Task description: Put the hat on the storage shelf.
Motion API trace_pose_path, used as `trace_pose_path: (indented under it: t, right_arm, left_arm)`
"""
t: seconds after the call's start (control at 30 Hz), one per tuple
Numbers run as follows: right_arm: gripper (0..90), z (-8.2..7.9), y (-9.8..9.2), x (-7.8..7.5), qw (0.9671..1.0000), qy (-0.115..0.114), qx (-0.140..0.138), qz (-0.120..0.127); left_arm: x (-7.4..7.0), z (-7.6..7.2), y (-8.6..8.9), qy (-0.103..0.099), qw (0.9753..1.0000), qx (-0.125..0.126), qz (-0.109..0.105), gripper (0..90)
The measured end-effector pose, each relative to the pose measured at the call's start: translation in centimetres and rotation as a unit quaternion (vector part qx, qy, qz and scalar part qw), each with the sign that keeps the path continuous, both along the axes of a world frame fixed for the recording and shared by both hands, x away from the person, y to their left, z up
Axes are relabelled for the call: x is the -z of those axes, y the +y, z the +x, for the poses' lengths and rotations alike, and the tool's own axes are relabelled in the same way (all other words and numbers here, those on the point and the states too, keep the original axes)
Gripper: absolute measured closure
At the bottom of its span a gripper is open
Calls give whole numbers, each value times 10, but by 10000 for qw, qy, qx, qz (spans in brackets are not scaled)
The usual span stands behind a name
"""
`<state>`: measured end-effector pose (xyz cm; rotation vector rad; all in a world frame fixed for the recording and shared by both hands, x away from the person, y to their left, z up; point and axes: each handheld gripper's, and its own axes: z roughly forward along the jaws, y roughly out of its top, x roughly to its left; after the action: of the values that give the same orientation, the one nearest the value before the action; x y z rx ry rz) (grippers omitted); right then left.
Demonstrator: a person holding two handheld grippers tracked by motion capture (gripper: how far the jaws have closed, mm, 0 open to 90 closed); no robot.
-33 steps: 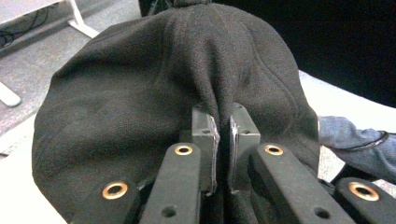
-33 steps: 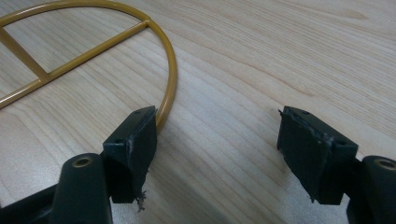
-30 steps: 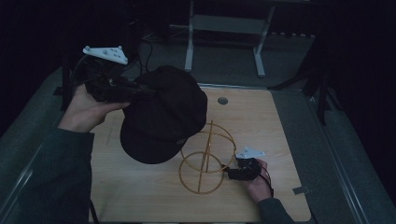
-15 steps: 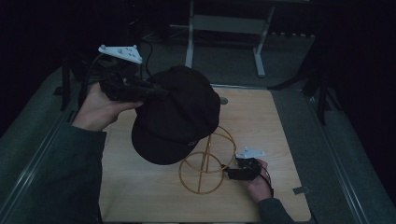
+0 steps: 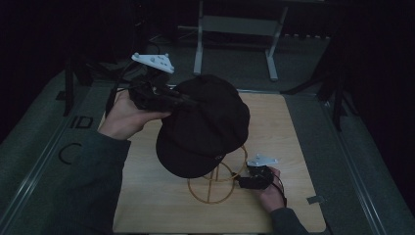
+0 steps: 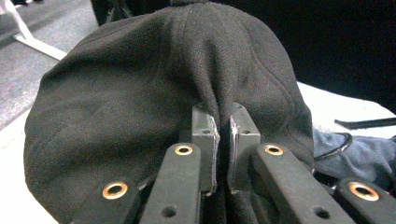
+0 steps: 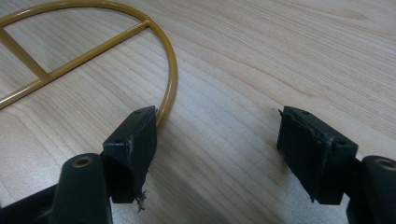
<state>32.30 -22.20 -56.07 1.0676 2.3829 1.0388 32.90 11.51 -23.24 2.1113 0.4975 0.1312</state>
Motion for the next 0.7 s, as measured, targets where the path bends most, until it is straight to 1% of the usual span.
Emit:
trace_pose_path:
  t: [0.1, 0.13, 0.17, 0.27, 0.37, 0.5, 0.7]
  right_arm:
    - [283, 0, 0, 0, 10000, -3, -5, 0]
    - [283, 0, 0, 0, 10000, -3, -5, 0]
    - [283, 0, 0, 0, 10000, -2, -8, -1]
    - [283, 0, 0, 0, 10000, -5, -4, 0]
    - [284, 0, 0, 0, 10000, 0, 4, 1]
    - [283, 0, 0, 0, 10000, -2, 2, -1]
    - [283, 0, 0, 0, 10000, -9, 1, 0]
  left_arm:
    - [2, 0, -10, 2, 9999, 91, 53, 835]
    - [2, 0, -10, 2, 9999, 91, 53, 834]
    - [4, 0, -16, 17, 9998, 170, 76, 834]
    - [8, 1, -25, 47, 9996, 267, 94, 834]
    - [11, 1, -32, 72, 9992, 349, 156, 834]
    - [17, 2, -40, 114, 9987, 419, 265, 833]
    - [24, 4, -46, 183, 9981, 468, 354, 833]
